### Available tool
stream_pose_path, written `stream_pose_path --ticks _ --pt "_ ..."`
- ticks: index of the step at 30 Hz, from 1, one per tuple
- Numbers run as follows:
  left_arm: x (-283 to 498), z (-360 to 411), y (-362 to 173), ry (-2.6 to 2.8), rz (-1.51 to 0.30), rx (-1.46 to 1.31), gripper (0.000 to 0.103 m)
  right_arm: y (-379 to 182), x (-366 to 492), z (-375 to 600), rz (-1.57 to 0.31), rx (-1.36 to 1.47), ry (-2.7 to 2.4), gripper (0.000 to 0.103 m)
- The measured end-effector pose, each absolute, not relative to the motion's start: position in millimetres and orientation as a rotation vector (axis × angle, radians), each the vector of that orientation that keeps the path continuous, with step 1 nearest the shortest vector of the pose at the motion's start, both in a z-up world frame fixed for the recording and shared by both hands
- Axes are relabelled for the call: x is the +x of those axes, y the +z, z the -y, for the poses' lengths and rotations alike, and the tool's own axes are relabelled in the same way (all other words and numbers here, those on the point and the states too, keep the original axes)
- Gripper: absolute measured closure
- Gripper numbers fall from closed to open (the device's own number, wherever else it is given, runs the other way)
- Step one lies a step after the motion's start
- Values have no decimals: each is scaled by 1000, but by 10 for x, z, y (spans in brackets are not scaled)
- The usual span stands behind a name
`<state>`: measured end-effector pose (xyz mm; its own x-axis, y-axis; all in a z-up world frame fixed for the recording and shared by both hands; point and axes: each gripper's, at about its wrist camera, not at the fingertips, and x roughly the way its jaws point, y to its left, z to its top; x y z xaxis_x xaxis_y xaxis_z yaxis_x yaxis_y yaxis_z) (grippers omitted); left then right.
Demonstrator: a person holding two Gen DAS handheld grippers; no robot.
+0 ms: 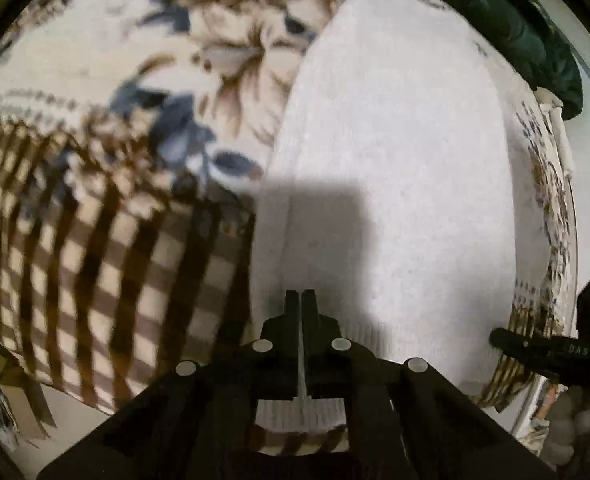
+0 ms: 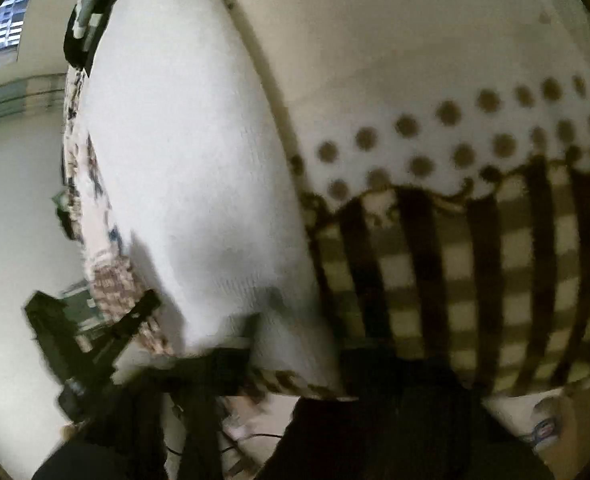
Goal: Fold small clothes
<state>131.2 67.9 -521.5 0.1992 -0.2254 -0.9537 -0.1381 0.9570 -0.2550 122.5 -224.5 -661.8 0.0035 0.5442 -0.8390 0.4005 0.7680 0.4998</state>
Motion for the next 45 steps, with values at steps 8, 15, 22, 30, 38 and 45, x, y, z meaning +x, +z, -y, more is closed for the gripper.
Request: stream_pose_path --ticks 8,15,22,30,38,45 --pt "1204 -1044 -5194 -52 -1358 -396 103 -6268 967 2138 -1549 630 85 96" --pt "1248 -950 -5576 -133 -1449 -502 85 -6551 1138 2166 -1623 722 121 41" --pt "1158 -1085 -5516 -126 -1342 -716 85 -6796 1058 2173 -1672 785 139 40" --pt "1319 -820 -5732 -225 -1413 -747 38 -6896 1081 2262 -1670 826 176 40" --pt "1428 -276 -5751 -265 -1431 -611 88 -7107 1103 2389 -1650 1039 240 52" --pt "1367 -359 -5398 -247 -1356 -748 89 -6913 1066 2425 -1595 1091 269 92"
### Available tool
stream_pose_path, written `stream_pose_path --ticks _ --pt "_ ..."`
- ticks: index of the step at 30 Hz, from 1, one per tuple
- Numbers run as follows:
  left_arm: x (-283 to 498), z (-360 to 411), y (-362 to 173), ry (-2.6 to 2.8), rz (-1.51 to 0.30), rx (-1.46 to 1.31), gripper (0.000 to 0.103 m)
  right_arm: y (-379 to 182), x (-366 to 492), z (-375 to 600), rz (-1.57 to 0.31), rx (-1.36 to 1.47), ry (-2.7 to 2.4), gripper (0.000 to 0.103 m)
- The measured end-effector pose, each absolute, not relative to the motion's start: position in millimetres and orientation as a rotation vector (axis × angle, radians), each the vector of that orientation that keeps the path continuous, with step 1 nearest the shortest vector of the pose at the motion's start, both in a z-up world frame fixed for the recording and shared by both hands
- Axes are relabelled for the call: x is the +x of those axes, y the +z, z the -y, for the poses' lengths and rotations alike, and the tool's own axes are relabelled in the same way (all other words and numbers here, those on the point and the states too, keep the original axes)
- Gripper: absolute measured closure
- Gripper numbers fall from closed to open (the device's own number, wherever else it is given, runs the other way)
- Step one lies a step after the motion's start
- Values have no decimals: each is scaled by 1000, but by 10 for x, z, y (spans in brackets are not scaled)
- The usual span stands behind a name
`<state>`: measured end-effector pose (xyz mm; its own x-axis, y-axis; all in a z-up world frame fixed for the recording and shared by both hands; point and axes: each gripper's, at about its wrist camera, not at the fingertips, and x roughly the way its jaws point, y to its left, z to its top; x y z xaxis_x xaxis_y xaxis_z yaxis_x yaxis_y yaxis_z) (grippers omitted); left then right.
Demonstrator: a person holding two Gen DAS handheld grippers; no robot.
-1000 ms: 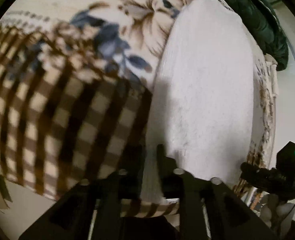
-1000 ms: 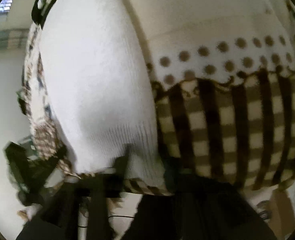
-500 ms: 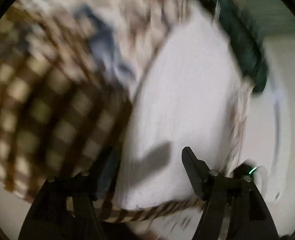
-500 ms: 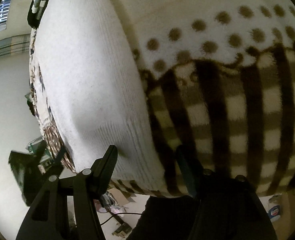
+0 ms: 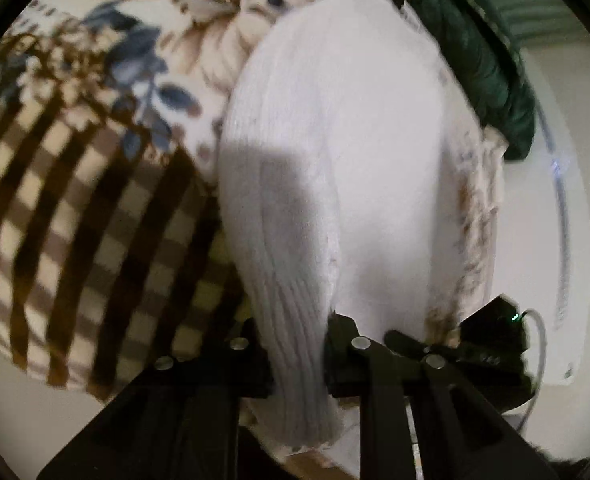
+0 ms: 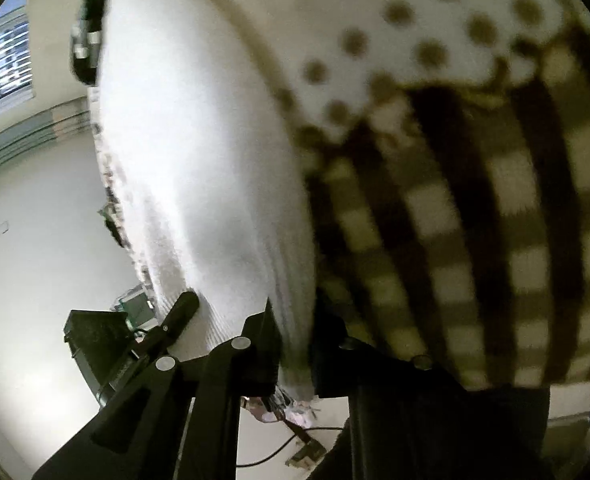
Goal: Fold small clothes
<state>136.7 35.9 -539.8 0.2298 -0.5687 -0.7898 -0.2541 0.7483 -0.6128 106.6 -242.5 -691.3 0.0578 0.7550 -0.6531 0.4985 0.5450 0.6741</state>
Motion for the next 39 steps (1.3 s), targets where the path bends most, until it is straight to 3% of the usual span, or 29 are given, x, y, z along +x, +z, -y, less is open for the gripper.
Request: stream_pose_path --ticks 7,14,23,25,27,29,30,31,33,34,39 --pt "1941 -478 -4646 -309 -1197 -863 89 -6044 1400 2445 -1418 1090 354 92" --pt "3121 -766 -4343 -394 -1081 -885 89 -5334 2585 2479 -1216 1000 362 92" --pt "4769 -766 -4781 -386 -1169 -935 88 -5471 4471 2450 -1163 885 226 92" --pt "5113 -722 -4970 -397 -1214 -940 83 -5568 4840 2482 -1164 871 180 92" --pt "5313 -723 -5107 -391 -1248 -949 72 -5743 5158 2535 -1180 885 136 92" --pt "5482 -808 -5194 -401 -1250 -1005 58 -5963 5404 2636 -1209 940 127 87" --pt "5483 -852 -5186 -403 -1237 -1013 51 -6036 5473 2662 -1226 951 120 77" --pt "5486 -914 -5154 -411 -1213 -1017 49 -6059 5495 2692 -1223 963 113 60" --pt "5479 -1006 -5099 -429 -1199 -983 48 -6022 5438 2745 -1178 982 126 38" --pt "5444 -1035 -5062 -427 -1202 -933 48 -5994 5393 2765 -1167 986 136 34" --pt "5326 -886 -5052 -408 -1260 -540 48 -5912 5101 2690 -1253 737 52 34"
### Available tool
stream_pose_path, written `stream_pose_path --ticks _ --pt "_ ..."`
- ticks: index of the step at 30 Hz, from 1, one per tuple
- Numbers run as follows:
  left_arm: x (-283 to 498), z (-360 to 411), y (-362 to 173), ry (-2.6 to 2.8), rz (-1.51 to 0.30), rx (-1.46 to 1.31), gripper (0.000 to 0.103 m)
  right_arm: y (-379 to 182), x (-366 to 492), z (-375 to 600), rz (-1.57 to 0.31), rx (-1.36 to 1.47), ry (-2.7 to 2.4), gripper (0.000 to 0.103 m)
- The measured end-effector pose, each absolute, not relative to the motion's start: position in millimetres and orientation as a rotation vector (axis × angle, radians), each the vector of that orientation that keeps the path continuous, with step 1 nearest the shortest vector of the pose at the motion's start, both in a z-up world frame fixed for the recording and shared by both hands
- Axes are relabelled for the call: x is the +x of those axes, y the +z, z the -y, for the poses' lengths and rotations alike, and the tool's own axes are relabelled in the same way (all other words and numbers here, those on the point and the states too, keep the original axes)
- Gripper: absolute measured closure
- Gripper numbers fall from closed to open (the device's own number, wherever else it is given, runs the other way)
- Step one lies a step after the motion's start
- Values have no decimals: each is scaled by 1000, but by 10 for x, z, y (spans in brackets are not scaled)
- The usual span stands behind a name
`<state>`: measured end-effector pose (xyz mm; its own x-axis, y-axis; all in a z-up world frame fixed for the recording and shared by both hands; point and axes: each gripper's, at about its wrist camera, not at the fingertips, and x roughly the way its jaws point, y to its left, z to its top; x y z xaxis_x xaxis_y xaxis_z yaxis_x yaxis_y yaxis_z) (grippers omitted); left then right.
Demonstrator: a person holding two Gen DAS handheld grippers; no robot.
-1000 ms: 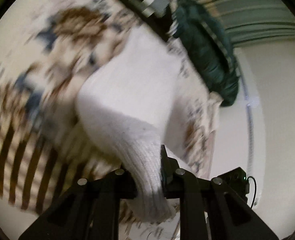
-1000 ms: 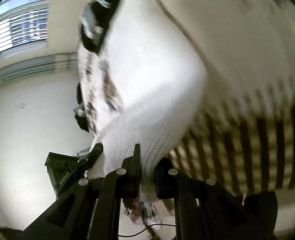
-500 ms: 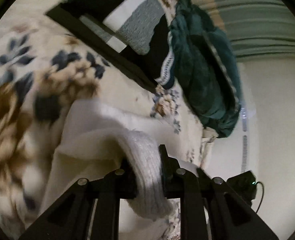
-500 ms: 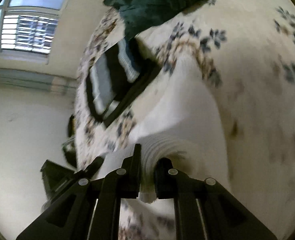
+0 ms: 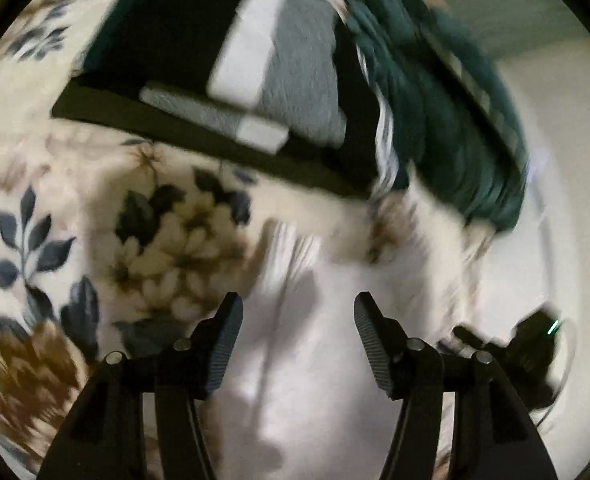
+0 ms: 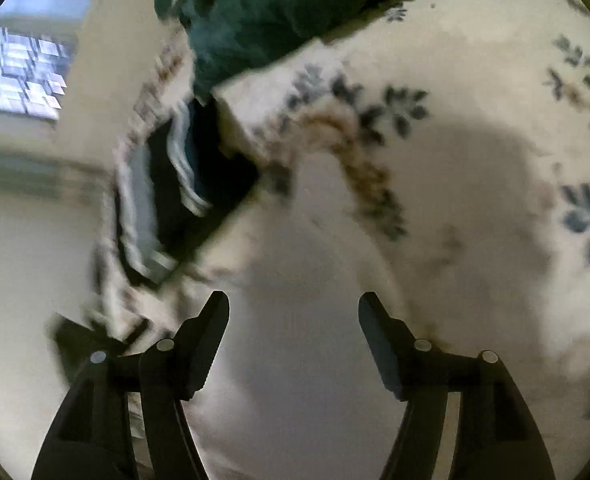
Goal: Fold small clothes
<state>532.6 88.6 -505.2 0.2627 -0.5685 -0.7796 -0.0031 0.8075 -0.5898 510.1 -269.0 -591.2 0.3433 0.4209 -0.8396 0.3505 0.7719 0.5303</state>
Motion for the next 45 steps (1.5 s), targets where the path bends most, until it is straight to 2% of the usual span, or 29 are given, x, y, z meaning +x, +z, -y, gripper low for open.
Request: stream_pose_path --ticks 2,3,4,5,9,13,16,17,19,20,21,22,23,26,27,28,29,30,32,34,36,37,38,39,40,41,42,43,45 --pt "5335 -735 -5172 -413 -1302 -442 49 -6056 5094 2631 -1306 660 33 34" --pt "5340 -682 -5200 -413 -1291 -412 64 -6155 5116 2598 -1335 640 33 47" --pt "5347 -626 -5206 -421 -1263 -385 84 -6201 5128 2571 -1333 627 38 90" --pt "5368 -594 -5202 -423 -1264 -371 96 -6214 5144 2539 -1324 602 40 94" --pt "5388 -642 -4954 -415 -1159 -368 96 -6004 5185 2461 -1235 521 32 95" --pt "5670 -709 -5275 -364 -1263 -386 95 -5874 5293 2471 -1179 480 5 96" --pt "5702 -768 -5435 -381 -1349 -456 90 -6154 5489 2504 -1285 487 5 95" --pt "5639 -812 -5373 -382 -1337 -470 82 -6223 5515 2528 -1331 507 18 95" --pt "5487 -894 -5242 -391 -1310 -514 78 -6208 5465 2631 -1355 582 39 80" --pt "5328 -940 -5176 -391 -1309 -546 73 -6116 5364 2716 -1330 621 61 74" --pt "5232 -950 -5147 -390 -1313 -557 62 -6071 5285 2769 -1325 634 70 61" --pt "5120 -945 -5122 -385 -1313 -565 58 -6022 5172 2827 -1322 648 71 56" --pt "4988 -919 -5108 -386 -1316 -570 53 -5977 5044 2868 -1322 667 78 56" --pt "4703 -821 -5178 -361 -1335 -529 57 -6030 4665 2827 -1420 705 132 56" --pt "4630 -782 -5196 -345 -1312 -504 81 -6090 4590 2792 -1451 711 138 56" --pt "4607 -752 -5208 -345 -1305 -505 88 -6171 4517 2748 -1473 728 153 56" --pt "4565 -761 -5193 -325 -1281 -522 88 -6251 4460 2710 -1484 745 167 60" --pt "4553 -782 -5165 -316 -1258 -533 91 -6301 4403 2682 -1474 765 167 85" --pt "4547 -840 -5127 -275 -1217 -533 92 -6277 4354 2651 -1433 749 163 90" --pt "4560 -905 -5277 -248 -1256 -557 92 -6218 4339 2695 -1389 705 127 95" --pt "4605 -911 -5356 -268 -1286 -583 89 -6313 4365 2769 -1411 730 91 95" --pt "4594 -920 -5336 -285 -1287 -586 86 -6352 4384 2762 -1429 735 104 94" --pt "4619 -928 -5273 -306 -1280 -594 77 -6359 4412 2745 -1441 731 125 93" --pt "4629 -942 -5213 -319 -1270 -589 62 -6343 4440 2749 -1445 733 146 85" --pt "4653 -966 -5146 -349 -1243 -584 52 -6327 4458 2769 -1445 739 162 58" --pt "4666 -978 -5131 -363 -1224 -585 35 -6296 4485 2812 -1438 744 174 44" --pt "4692 -990 -5158 -369 -1217 -598 31 -6264 4505 2856 -1415 746 182 24" --pt "4712 -1020 -5229 -383 -1230 -627 31 -6264 4524 2893 -1398 753 200 13" --pt "4821 -994 -5519 -413 -1327 -703 31 -6375 4577 2924 -1424 767 229 11"
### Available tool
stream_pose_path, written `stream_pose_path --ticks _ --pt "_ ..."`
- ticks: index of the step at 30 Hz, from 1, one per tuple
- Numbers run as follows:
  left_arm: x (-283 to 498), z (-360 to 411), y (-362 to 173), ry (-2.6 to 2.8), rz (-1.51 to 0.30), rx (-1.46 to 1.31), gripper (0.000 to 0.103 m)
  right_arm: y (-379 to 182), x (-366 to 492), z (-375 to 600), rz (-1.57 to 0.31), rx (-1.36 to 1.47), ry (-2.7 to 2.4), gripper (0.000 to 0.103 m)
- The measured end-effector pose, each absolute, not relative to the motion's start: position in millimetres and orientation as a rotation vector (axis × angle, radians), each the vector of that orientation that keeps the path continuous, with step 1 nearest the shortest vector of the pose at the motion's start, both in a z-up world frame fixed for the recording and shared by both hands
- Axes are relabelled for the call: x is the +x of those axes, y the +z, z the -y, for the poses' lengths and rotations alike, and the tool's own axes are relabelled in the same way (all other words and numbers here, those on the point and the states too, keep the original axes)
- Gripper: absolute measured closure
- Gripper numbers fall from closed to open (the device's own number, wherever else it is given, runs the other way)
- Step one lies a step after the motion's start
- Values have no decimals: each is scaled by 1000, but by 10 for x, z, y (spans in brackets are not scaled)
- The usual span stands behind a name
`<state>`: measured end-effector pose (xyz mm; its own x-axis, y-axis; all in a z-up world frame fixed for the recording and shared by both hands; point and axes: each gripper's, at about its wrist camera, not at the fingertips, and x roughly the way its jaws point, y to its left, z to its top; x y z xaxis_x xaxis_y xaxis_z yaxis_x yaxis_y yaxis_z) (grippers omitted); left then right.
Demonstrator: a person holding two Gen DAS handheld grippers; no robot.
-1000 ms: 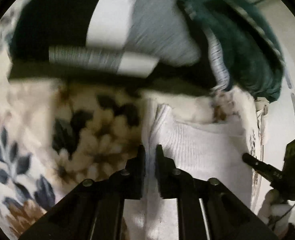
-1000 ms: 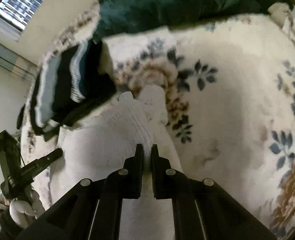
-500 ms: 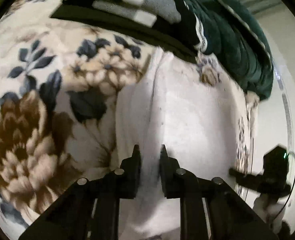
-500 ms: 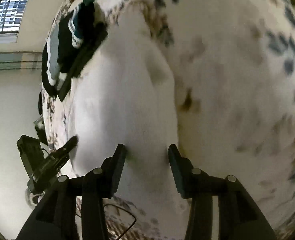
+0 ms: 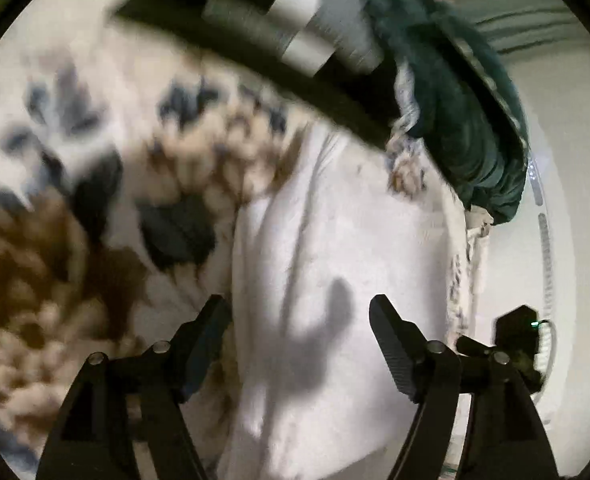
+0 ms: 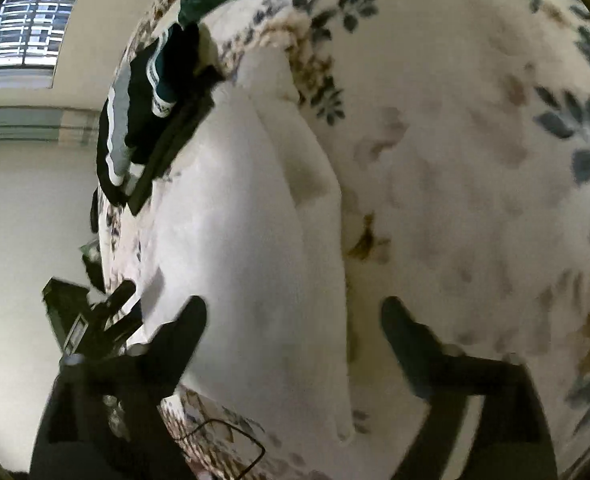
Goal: Fold small clothes
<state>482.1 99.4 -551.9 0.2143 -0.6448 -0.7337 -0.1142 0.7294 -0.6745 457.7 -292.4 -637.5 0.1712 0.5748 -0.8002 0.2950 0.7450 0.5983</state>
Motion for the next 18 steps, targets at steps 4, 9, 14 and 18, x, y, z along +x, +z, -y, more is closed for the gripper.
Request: stream_pose_path --ticks 4,9,14,18 --pt "4935 -818 -5863 -486 -1428 -777 29 -6759 4666 2888 -1497 850 311 11" --pt "4940 -803 -5750 -435 -1425 -789 22 -7105 4769 2747 -1545 958 421 11" --pt "4144 -1163 -5073 -229 -1302 -785 22 -6984 4776 2774 -1538 934 366 11" --pt "3501 -1245 -5051 -120 -1313 -938 22 -6723 4562 2904 -1520 882 288 11"
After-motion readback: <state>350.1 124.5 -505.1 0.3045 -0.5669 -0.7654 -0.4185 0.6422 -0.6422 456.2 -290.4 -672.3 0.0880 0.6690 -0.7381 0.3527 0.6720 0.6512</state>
